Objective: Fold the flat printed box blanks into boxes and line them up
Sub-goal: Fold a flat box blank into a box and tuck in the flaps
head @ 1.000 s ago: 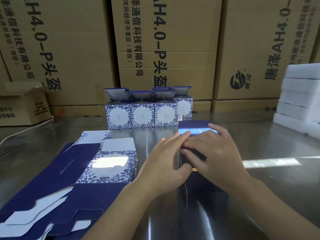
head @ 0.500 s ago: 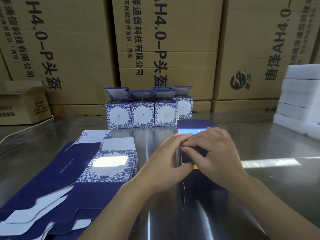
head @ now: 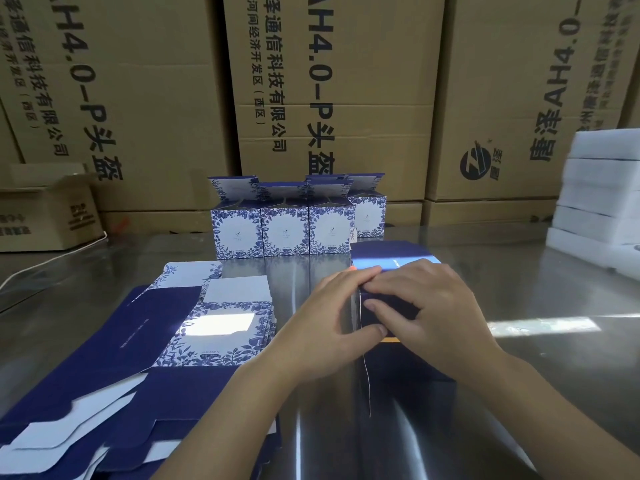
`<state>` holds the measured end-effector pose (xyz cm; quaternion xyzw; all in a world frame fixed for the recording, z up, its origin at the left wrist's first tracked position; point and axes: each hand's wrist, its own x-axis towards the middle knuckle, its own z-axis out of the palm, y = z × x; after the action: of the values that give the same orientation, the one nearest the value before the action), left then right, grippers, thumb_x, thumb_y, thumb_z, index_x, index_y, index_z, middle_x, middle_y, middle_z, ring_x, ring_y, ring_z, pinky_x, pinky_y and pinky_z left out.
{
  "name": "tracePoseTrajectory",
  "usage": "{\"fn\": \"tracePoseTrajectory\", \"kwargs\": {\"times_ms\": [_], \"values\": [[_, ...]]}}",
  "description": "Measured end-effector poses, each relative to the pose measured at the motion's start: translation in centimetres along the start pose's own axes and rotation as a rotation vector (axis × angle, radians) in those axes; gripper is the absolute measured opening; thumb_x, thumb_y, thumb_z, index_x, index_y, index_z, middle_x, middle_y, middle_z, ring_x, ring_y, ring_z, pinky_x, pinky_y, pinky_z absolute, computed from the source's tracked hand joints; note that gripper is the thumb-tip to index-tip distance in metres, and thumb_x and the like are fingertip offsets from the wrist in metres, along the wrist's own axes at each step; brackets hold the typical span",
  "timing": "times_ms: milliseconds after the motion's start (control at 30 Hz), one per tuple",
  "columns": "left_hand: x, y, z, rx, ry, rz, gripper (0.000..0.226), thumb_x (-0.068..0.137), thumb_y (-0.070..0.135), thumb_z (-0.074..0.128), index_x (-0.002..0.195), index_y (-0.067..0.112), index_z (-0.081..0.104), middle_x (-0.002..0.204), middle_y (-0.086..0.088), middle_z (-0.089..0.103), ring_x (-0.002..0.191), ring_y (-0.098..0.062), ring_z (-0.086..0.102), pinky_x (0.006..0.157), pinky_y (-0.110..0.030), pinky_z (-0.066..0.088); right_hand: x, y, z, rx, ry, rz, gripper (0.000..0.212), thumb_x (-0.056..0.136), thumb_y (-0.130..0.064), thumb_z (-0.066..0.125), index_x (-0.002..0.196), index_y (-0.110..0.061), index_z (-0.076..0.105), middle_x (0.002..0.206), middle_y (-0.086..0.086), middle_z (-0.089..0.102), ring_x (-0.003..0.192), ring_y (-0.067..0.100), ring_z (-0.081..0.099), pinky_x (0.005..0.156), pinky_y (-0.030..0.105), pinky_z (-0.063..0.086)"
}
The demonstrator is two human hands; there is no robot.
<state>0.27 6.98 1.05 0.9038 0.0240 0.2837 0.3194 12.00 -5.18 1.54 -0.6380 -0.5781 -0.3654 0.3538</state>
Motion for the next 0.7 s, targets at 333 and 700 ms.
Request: {"fn": "tracePoseTrajectory", "kwargs": {"times_ms": [333, 700], "values": [[0.09, -0.17, -0.17, 0.051, 0.017, 0.015, 0.061, 0.084, 0.023, 0.067, 0.138, 0.030, 0.041, 0.131, 0.029, 0.039, 0.128, 0.016, 0.022, 0.097, 0.004, 0.014, -0.21, 0.46, 0.72, -0.004, 0.093, 0.044, 0.021, 0.076, -0.034, 0.070, 0.083, -0.016, 0.077, 0.081, -0.007, 0.071, 0.075, 0.021, 0.059, 0.075, 0.033, 0.041], [0.16, -0.35, -0.10, 0.085, 0.009, 0.036, 0.061, 0.085, 0.023, 0.064, 0.140, 0.031, 0.039, 0.140, 0.026, 0.035, 0.133, 0.016, 0.016, 0.101, 0.002, 0.012, -0.09, 0.88, 0.75, 0.034, 0.079, 0.092, 0.028, 0.077, -0.045, 0.060, 0.079, -0.024, 0.077, 0.080, -0.016, 0.070, 0.080, 0.006, 0.051, 0.076, 0.025, 0.033]]}}
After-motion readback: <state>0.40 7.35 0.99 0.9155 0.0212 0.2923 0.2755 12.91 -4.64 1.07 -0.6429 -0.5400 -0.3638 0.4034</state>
